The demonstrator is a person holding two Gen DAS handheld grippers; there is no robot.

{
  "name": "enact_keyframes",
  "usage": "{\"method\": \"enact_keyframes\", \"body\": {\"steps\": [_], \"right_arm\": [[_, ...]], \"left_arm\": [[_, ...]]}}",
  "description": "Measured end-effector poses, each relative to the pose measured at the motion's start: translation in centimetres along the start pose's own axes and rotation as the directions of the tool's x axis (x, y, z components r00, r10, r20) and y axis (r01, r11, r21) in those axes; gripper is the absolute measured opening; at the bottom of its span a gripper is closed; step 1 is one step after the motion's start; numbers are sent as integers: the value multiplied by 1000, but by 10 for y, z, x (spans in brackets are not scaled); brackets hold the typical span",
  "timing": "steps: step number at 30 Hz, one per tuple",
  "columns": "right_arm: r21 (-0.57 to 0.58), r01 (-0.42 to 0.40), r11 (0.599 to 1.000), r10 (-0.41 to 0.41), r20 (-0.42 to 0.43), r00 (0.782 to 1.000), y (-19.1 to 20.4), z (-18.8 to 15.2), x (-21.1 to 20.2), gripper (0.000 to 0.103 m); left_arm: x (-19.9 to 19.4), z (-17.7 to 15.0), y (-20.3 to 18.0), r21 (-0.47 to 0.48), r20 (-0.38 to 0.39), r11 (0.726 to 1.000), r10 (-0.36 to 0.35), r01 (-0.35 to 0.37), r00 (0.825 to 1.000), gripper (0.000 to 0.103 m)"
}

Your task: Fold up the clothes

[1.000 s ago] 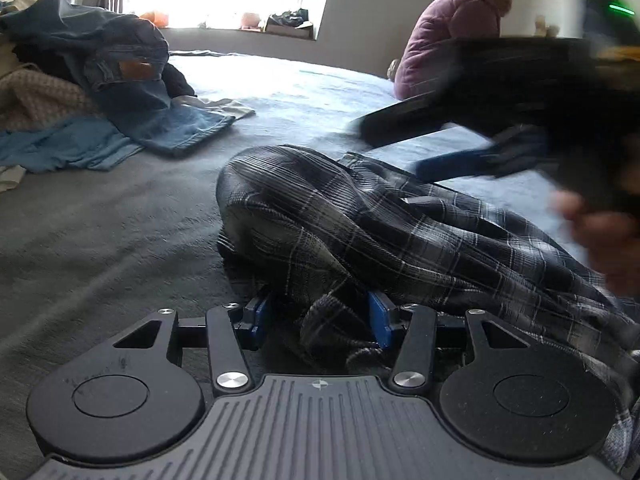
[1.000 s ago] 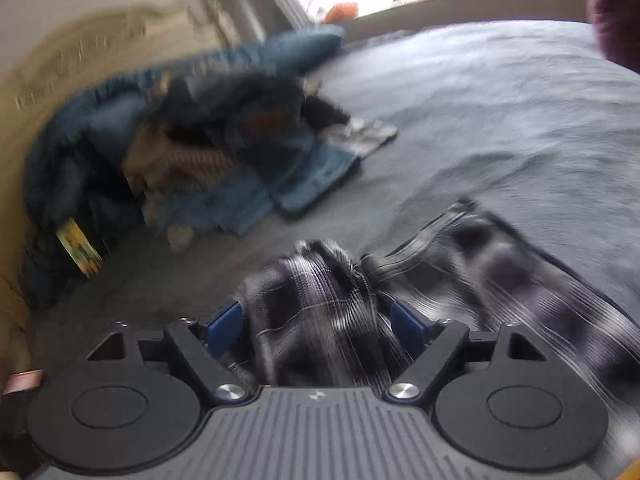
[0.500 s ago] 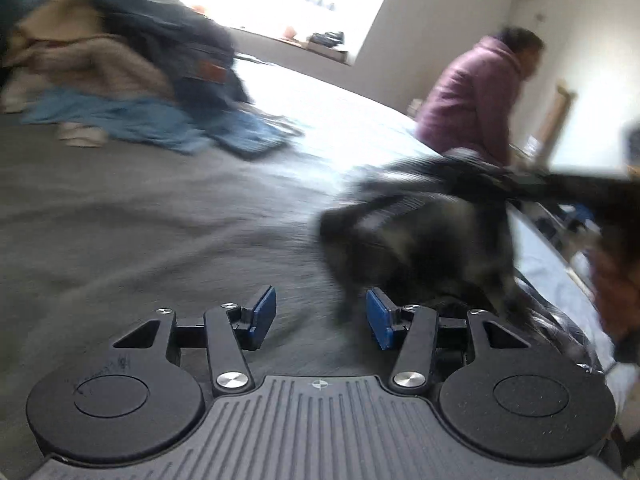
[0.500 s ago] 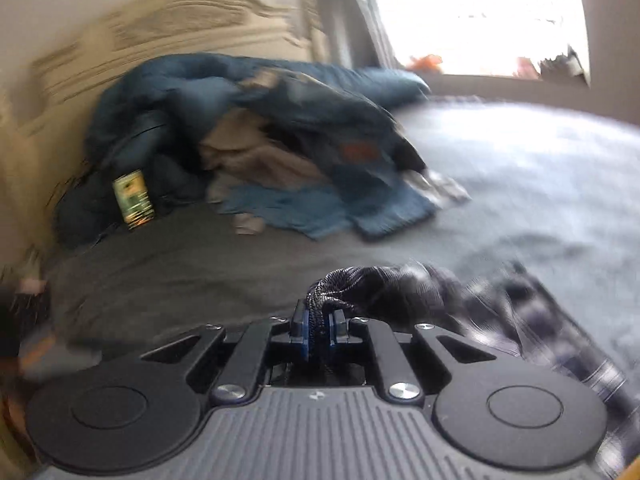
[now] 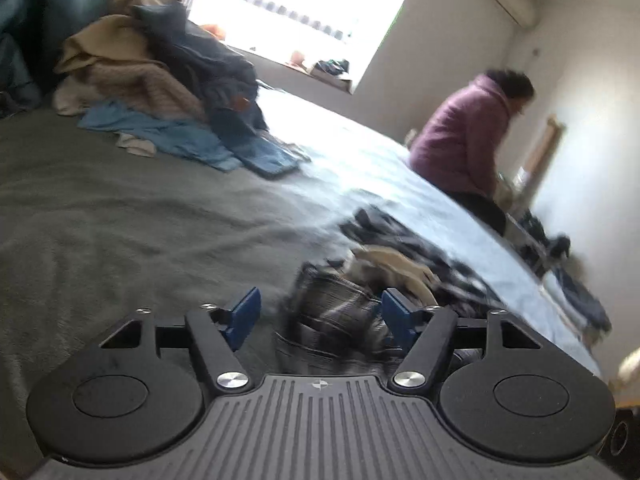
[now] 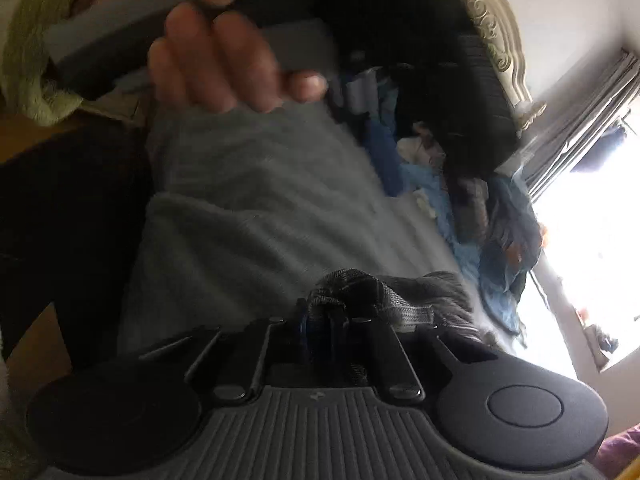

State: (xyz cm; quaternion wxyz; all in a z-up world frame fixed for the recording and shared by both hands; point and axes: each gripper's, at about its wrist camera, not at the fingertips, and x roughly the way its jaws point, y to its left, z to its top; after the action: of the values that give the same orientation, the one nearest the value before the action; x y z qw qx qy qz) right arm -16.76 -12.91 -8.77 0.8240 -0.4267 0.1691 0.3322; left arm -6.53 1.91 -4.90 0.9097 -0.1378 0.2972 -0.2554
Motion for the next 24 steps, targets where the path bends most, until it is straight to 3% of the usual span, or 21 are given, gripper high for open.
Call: {"method": "enact_keyframes", "body": {"steps": [2,4,7,9,12,14,16,18,20,22,24], "right_arm": [[45,-16,999,15,21,1000,-4,-1,-14,26],[106,-38,994,33,53,998,-16,-4,-35,48],[215,-44,976,27,82,996,-44,-13,-71,48],[338,-41,940,8,99,995,-72,-25,-95,49],[552,-11,834,-39,80,996,-124,-57,-108,50],[680,9,734,-56,46,997,-153,-79,-102,49],[779,1,627,-26,20,999,-172,-100,-88,45],[849,-4,529,17,-5,1000,-184,-119,-73,40],[880,-22,475,83,-20,996,-185,-134,-62,31],[899,-65,432,145,2,989,-177,-140,-60,23],[891,-106,442,189,23,982,-165,-141,-74,20]], "left_arm": [[7,-5,-8,26,-37,1000,-15,15,999,68],[13,-8,-13,39,-59,998,-36,38,998,68],[19,-12,-17,40,-66,997,-61,64,996,69],[19,-14,-22,56,-65,996,-70,73,995,69],[23,-19,-38,129,-80,989,-59,69,995,77],[30,-22,-50,178,-115,981,-54,74,992,84],[35,-29,-58,212,-132,975,-33,60,991,87],[47,-33,-66,251,-135,968,31,4,990,86],[53,-33,-67,249,-130,968,62,-28,990,81],[56,-31,-64,228,-125,973,73,-43,990,64],[55,-26,-56,187,-126,981,68,-43,990,52]]}}
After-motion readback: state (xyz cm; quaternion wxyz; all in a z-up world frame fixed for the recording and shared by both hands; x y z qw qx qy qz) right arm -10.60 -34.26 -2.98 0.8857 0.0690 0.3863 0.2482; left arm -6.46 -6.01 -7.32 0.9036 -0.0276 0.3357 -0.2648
